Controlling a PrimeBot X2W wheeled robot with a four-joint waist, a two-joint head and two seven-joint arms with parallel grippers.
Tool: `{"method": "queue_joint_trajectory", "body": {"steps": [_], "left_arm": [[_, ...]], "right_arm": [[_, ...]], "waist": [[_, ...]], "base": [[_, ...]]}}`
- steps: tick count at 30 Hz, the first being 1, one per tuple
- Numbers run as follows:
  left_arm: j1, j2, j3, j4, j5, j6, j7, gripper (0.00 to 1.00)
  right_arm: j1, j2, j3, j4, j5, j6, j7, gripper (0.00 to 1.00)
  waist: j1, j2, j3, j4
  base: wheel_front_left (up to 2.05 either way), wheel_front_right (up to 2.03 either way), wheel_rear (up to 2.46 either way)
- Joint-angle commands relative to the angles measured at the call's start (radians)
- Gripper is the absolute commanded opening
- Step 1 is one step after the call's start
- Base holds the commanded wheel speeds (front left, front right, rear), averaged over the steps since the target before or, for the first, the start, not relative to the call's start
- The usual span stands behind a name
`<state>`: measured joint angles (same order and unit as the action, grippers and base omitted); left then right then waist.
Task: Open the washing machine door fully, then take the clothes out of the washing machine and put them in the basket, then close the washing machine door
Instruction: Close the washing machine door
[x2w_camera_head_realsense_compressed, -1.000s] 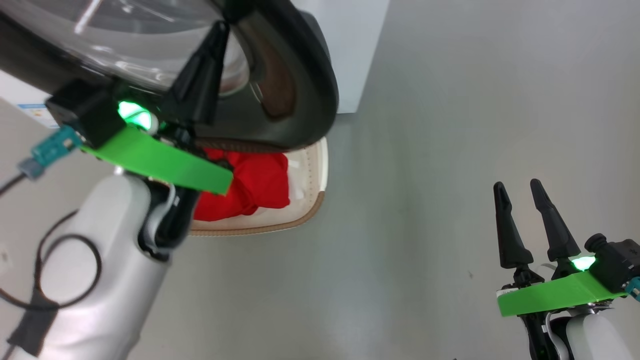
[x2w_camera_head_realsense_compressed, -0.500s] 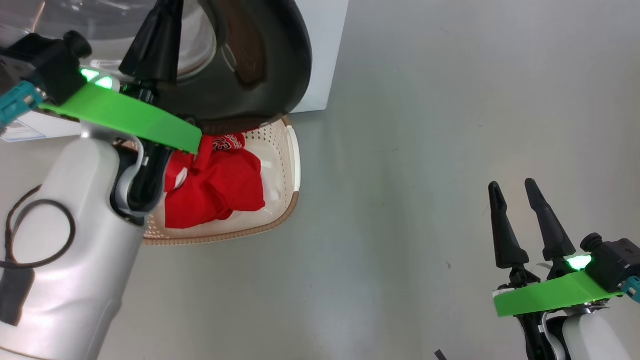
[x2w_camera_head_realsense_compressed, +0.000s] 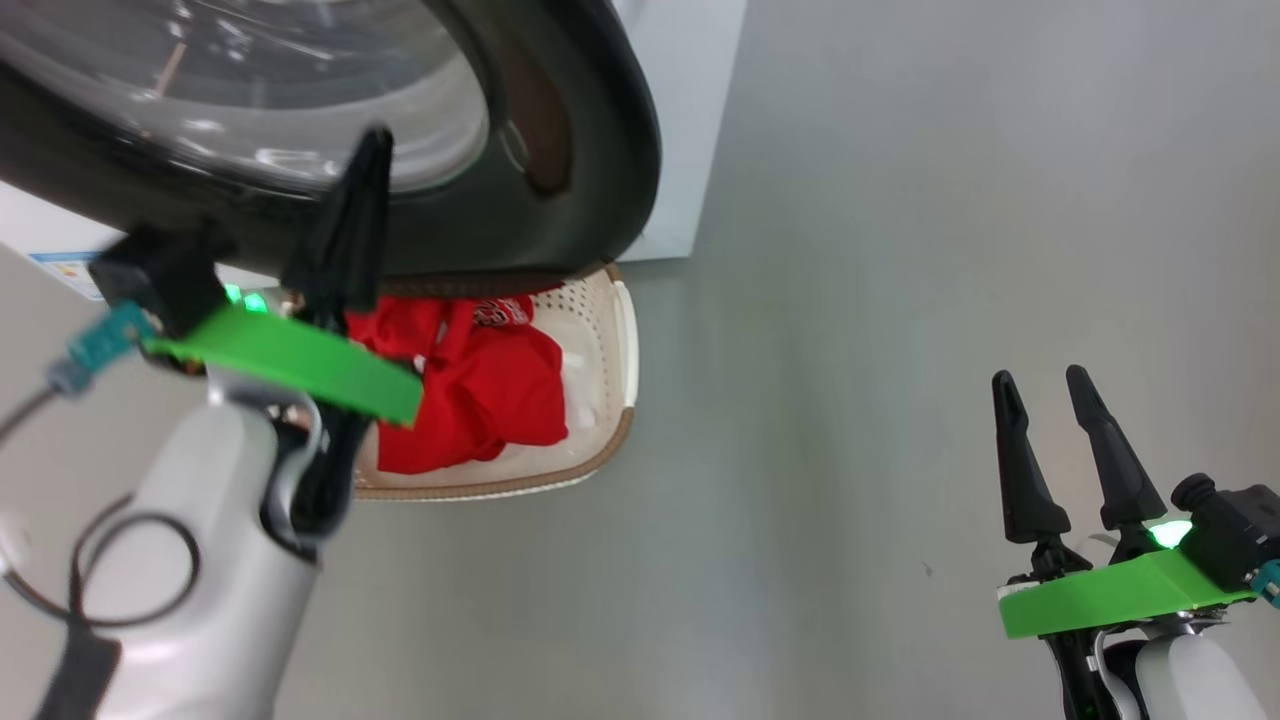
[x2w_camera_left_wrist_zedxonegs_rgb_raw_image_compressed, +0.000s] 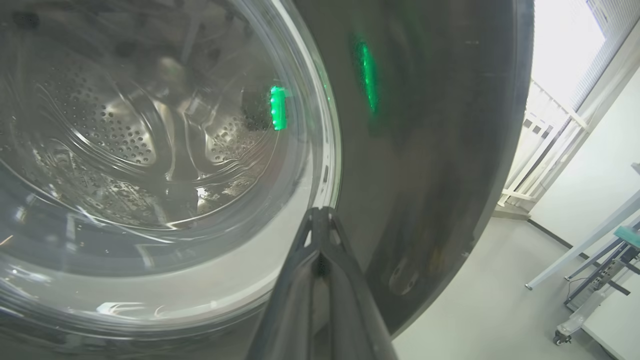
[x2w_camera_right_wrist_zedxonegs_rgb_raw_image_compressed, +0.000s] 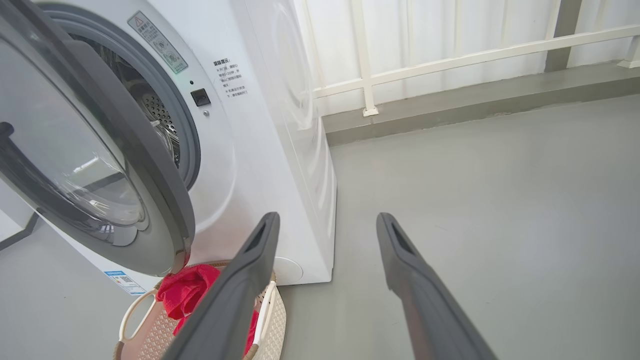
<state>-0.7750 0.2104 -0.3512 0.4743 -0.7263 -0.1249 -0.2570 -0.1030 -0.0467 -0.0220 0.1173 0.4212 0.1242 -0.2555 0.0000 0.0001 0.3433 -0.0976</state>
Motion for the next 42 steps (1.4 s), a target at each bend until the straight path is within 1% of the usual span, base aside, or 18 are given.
{"method": "queue_joint_trajectory", "body": {"steps": [1, 8, 12, 15, 18, 19, 20, 21, 22, 24, 25, 33, 42], "left_arm": [[0.030, 0.026, 0.040, -0.033, 0.031, -0.006, -0.005, 0.00], [0.164, -0.010, 0.111, -0.059, 0.070, -0.006, -0.005, 0.00], [0.216, -0.015, 0.132, -0.063, 0.095, -0.006, -0.005, 0.00], [0.268, -0.016, 0.151, -0.071, 0.129, -0.006, -0.005, 0.26], [0.319, -0.022, 0.176, -0.084, 0.160, -0.006, -0.005, 0.46], [0.335, -0.025, 0.184, -0.088, 0.169, -0.006, -0.005, 0.55], [0.350, -0.026, 0.191, -0.090, 0.179, -0.006, -0.005, 0.72], [0.365, -0.026, 0.198, -0.092, 0.191, -0.006, -0.005, 0.82], [0.378, -0.029, 0.206, -0.093, 0.197, -0.006, -0.005, 0.89], [0.404, -0.033, 0.221, -0.096, 0.212, -0.006, -0.005, 0.98], [0.416, -0.035, 0.225, -0.097, 0.219, -0.006, -0.005, 1.00], [0.502, -0.045, 0.270, -0.129, 0.278, -0.006, -0.005, 1.00], [0.612, -0.053, 0.322, -0.184, 0.320, -0.006, -0.005, 1.00]], "right_arm": [[0.016, -0.004, 0.017, -0.019, -0.018, 0.007, -0.006, 1.00], [0.043, -0.004, 0.006, -0.014, -0.043, 0.007, -0.006, 1.00], [0.058, -0.004, 0.003, -0.010, -0.049, 0.007, -0.006, 1.00], [0.073, -0.004, 0.003, -0.007, -0.052, 0.007, -0.006, 1.00], [0.088, -0.004, -0.001, -0.005, -0.056, 0.007, -0.006, 1.00], [0.093, -0.004, -0.002, -0.005, -0.057, 0.007, -0.006, 1.00], [0.098, -0.004, -0.003, -0.005, -0.058, 0.007, -0.006, 1.00], [0.103, -0.005, -0.005, -0.005, -0.058, 0.007, -0.006, 1.00], [0.107, -0.006, -0.006, -0.004, -0.058, 0.007, -0.006, 1.00], [0.117, -0.009, -0.008, -0.004, -0.058, 0.007, -0.006, 1.00], [0.121, -0.011, -0.009, -0.004, -0.057, 0.007, -0.006, 1.00], [0.152, -0.021, -0.010, -0.002, -0.054, 0.007, -0.006, 1.00], [0.199, -0.025, -0.021, -0.003, -0.051, 0.007, -0.006, 1.00]], "waist": [[0.0000, -0.0001, -0.026, 0.026], [0.0000, -0.0001, -0.075, 0.075], [0.0000, -0.0001, -0.098, 0.094], [0.0000, -0.0001, -0.119, 0.110], [0.0000, -0.0001, -0.138, 0.125], [0.0000, -0.0001, -0.143, 0.129], [0.0000, -0.0001, -0.149, 0.134], [0.0000, -0.0001, -0.155, 0.138], [0.0000, -0.0001, -0.160, 0.142], [0.0000, -0.0001, -0.170, 0.150], [0.0000, -0.0001, -0.175, 0.154], [0.0000, -0.0001, -0.210, 0.169], [0.0000, -0.0001, -0.261, 0.168]], "base": [[0.00, 0.00, 0.00], [0.00, 0.00, 0.00], [0.00, 0.00, 0.00], [0.00, 0.00, 0.00], [0.00, 0.00, 0.00], [0.00, 0.00, 0.00], [0.00, 0.00, 0.00], [0.00, 0.00, 0.00], [0.00, 0.00, 0.00], [0.00, 0.00, 0.00], [0.00, 0.00, 0.00], [0.00, 0.00, 0.00], [0.00, 0.00, 0.00]]}}
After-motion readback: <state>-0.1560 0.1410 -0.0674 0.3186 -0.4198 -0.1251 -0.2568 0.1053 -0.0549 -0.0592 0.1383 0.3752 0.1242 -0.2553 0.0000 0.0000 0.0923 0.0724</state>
